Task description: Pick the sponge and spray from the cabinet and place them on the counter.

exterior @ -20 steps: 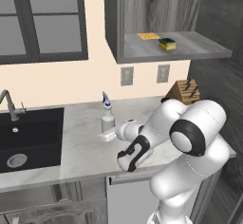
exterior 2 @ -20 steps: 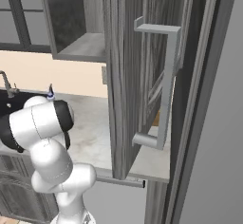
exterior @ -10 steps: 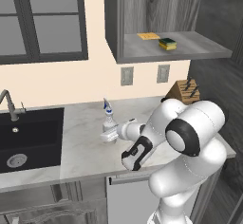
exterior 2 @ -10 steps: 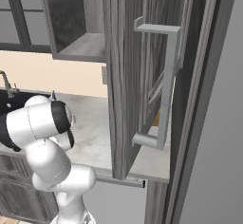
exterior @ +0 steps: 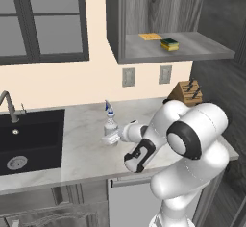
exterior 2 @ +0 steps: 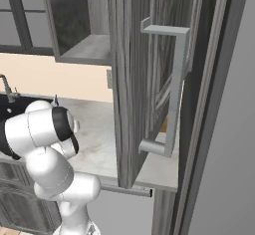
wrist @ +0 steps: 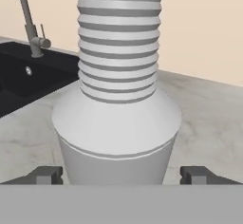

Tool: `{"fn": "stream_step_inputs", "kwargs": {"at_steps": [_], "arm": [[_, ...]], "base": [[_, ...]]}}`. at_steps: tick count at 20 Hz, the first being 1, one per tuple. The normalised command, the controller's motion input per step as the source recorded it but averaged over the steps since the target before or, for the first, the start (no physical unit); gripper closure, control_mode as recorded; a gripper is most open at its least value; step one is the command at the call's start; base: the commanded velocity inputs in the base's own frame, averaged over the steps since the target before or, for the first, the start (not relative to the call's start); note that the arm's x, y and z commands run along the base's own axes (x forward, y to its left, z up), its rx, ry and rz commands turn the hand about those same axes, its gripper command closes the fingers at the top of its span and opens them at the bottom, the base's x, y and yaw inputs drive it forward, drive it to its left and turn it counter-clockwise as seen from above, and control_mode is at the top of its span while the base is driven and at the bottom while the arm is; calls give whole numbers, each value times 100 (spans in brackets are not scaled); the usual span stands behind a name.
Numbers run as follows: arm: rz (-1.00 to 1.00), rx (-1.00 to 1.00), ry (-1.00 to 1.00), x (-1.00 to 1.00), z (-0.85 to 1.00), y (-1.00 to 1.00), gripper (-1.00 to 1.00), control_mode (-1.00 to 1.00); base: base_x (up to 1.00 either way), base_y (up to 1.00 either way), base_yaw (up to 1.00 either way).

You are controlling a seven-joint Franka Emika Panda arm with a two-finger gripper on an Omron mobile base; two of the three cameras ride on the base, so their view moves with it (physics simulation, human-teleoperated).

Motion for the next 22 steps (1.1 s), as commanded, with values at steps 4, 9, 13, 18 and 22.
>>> {"fn": "stream_step_inputs", "kwargs": {"at_steps": [4, 9, 13, 18, 22], "arm": [[0, -2, 2, -7, -3, -3, -100, -100], [0, -1, 2, -9, 10, -9, -100, -100], [0, 0, 4, -8, 20, -16, -100, -100], [-1, -3, 6, -13, 19, -15, -100, -100], [-3, -7, 10, -13, 15, -16, -100, -100]], "base": [[0, 0, 0], [0, 0, 0], [0, 0, 0], [0, 0, 0], [0, 0, 0]]}}
